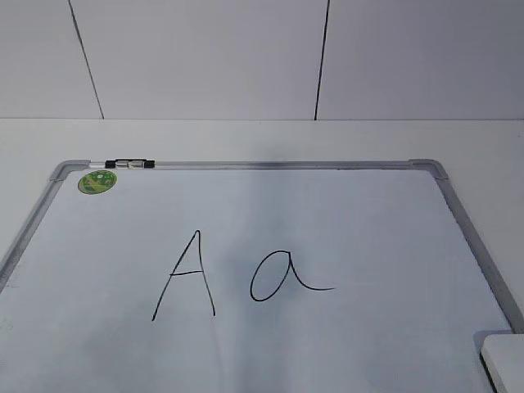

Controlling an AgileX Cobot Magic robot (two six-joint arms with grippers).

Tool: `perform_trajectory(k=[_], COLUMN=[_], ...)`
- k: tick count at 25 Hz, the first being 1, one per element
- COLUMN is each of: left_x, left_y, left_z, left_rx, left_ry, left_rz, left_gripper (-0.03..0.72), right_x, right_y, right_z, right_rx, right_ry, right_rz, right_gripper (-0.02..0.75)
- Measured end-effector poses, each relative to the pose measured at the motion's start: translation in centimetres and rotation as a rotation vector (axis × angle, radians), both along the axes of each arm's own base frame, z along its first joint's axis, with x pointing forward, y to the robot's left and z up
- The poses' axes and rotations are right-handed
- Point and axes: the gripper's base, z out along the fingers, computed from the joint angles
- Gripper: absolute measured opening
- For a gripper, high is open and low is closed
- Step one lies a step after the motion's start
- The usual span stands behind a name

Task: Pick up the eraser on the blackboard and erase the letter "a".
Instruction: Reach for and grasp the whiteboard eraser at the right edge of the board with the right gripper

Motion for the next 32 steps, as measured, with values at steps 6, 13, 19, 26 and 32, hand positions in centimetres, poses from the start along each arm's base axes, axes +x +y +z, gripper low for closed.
perform_trajectory(k=[6, 13, 19, 26, 32], left_x=[0.0, 0.0, 0.0, 0.0, 0.0], left_y=[0.0, 0.0, 0.0, 0.0, 0.0], left_z=[0.0, 0.0, 0.0, 0.0, 0.0], left_rx=[0.0, 0.0, 0.0, 0.0, 0.0], left_ry=[0.0, 0.0, 0.0, 0.0, 0.0], left_rz=[0.0, 0.0, 0.0, 0.0, 0.0], left_gripper=[0.235, 0.235, 0.235, 0.234, 0.235], right_x=[0.0, 0.0, 0.0, 0.01, 0.01], right_y=[0.0, 0.0, 0.0, 0.0, 0.0], right_z=[0.0, 0.0, 0.0, 0.01, 0.01], right_rx=[0.0, 0.0, 0.0, 0.0, 0.0], right_ry=[0.0, 0.0, 0.0, -0.002, -0.002], right_rz=[0.0, 0.0, 0.0, 0.0, 0.0], right_gripper=[0.587, 0.587, 0.587, 0.587, 0.587])
